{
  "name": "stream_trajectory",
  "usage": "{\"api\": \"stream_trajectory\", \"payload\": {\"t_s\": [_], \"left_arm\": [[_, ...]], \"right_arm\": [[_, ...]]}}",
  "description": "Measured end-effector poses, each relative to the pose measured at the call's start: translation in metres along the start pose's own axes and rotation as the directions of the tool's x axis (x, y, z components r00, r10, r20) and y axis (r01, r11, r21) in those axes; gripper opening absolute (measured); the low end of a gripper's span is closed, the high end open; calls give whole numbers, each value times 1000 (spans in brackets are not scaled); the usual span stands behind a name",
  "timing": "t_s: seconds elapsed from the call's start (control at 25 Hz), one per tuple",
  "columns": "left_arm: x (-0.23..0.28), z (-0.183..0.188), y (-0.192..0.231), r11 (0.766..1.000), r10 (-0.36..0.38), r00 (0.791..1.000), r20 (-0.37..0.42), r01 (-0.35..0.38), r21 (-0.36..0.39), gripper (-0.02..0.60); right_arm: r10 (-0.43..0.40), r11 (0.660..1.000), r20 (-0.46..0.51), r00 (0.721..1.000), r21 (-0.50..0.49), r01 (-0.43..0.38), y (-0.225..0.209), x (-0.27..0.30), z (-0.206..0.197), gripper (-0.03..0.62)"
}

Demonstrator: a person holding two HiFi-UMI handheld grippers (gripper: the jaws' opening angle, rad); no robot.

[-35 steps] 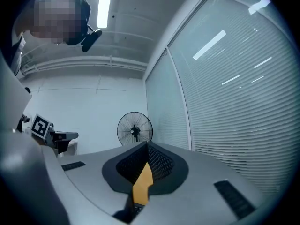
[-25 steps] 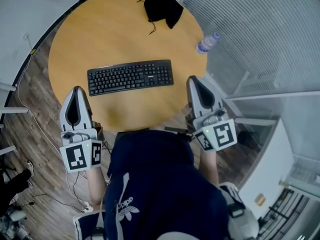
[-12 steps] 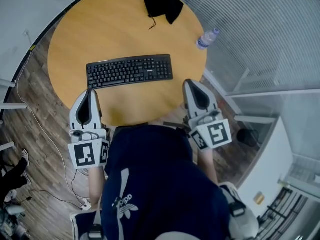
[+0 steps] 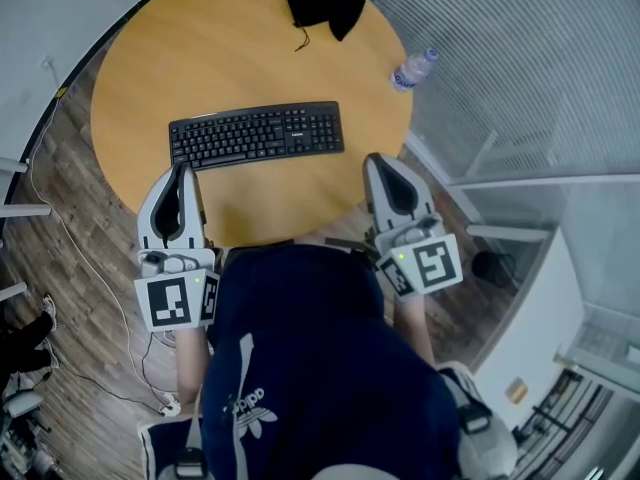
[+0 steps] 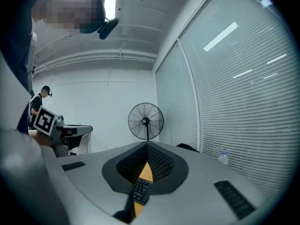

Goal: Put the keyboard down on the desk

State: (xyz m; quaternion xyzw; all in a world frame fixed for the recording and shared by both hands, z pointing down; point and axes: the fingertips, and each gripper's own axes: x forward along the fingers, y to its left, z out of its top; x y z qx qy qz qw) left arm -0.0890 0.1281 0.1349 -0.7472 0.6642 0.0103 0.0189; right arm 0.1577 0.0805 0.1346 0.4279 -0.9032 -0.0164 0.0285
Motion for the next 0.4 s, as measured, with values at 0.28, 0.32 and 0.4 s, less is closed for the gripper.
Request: {"api": "stream_trajectory", "payload": {"t_s": [0.28,0.32,0.4], "left_arm": [[11,-6,-8,999,-45,999,-13,45,-30,2],[12,-7,-9,998,-51,999,-18,51,-32,2],[15,-8,-10,997,-64,998,-26,63,-35,2]], "right_arm": [[-2,1000,-8,1000,0,2,-3,5,-4,3],[-5,1000,-9,1000,0,5,-4,5,-5,3],[-11,1000,-12,1000,-1,11,-5,6,-5,3]]}}
